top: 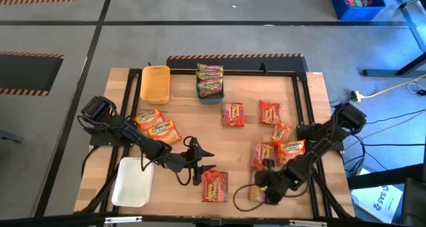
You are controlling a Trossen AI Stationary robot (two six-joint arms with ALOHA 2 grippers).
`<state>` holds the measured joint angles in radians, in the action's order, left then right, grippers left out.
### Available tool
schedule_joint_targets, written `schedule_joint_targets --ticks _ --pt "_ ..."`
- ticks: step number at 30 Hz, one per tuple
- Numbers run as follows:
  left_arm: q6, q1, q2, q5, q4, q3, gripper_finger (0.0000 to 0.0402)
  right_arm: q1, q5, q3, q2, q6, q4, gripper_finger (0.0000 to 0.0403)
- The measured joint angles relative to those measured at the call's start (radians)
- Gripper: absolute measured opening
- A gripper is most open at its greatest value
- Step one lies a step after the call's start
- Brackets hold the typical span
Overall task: Sort Maruchan noodles
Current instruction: Put the green noodle pack into the blue bin
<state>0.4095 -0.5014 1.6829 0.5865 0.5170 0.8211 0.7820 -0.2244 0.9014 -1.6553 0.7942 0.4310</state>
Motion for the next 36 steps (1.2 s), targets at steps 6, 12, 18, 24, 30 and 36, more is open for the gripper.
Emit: schedule_joint_targets --ticks 6,12,18,24,30,36 --pt "0.0 0.004 0.0 0.0 0.005 0.0 0.0209 -0.084 -0.104 -0.001 -0.002 -0.123 -0.022 0.0078" --pt "0.0 0.016 0.0 0.0 0.012 0.0 0.0209 -0.167 -0.204 -0.001 -0.002 -0.197 -0.031 0.0078" --pt "0.0 0.017 0.029 -0.014 0.057 0.0 0.0209 -0.214 -0.189 0.016 0.011 -0.302 -0.061 0.0078" --pt "-0.024 0.046 0.15 -0.098 0.202 0.028 0.0209 -0.071 -0.157 0.056 0.07 -0.259 0.059 0.0078" --pt "-0.026 0.1 0.309 -0.256 0.151 0.218 0.0208 0.126 -0.095 0.053 0.101 -0.038 0.174 0.0078" --pt "0.005 0.128 0.422 -0.322 -0.119 0.426 0.0208 0.251 -0.084 0.052 0.096 0.183 0.163 0.0089"
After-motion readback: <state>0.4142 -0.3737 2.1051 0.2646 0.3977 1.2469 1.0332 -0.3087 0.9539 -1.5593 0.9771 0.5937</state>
